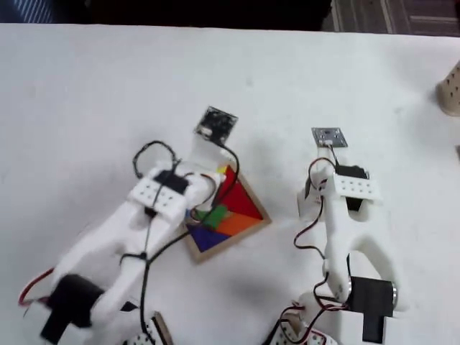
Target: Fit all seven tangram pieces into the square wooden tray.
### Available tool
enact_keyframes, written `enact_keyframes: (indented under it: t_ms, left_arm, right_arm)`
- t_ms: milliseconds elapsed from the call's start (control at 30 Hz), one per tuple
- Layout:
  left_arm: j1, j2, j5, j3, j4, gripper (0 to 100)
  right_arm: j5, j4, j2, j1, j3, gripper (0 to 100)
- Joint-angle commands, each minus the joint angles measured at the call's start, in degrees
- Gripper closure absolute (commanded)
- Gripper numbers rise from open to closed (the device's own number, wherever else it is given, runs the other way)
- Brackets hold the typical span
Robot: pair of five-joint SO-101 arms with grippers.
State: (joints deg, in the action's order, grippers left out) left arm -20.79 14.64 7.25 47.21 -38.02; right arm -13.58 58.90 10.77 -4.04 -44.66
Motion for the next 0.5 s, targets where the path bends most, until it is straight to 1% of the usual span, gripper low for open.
enact_keyframes:
  t_ms: [0,67,167,233,333,367,467]
  left_arm:
    - [-1.2,7.3,0.0,1.3,1.1,98]
    - [-4.7,8.0,0.0,2.8,1.1,98]
    - [-12.2,7.1,0.0,4.9,1.1,98]
    - [-15.3,5.7,0.0,5.1,2.0,98]
    - [-15.4,0.9,0.1,4.8,6.2,98]
    - [-14.5,-1.0,0.1,4.1,7.1,98]
    - [-12.4,-6.2,0.1,1.3,7.2,98]
  right_arm:
    - [-0.8,-0.7,2.2,-0.2,0.3,97.7]
    - [-0.8,-0.7,2.2,-0.2,0.3,97.7]
    - [-0.9,-0.7,2.2,-0.2,0.3,97.7]
    - [-0.9,-0.7,2.2,-0.2,0.3,97.7]
    - [-0.9,-0.7,2.2,-0.2,0.3,97.7]
    - [-0.9,-0.7,2.2,-0.2,0.3,97.7]
    - [-0.9,-0.7,2.2,-0.2,0.3,97.7]
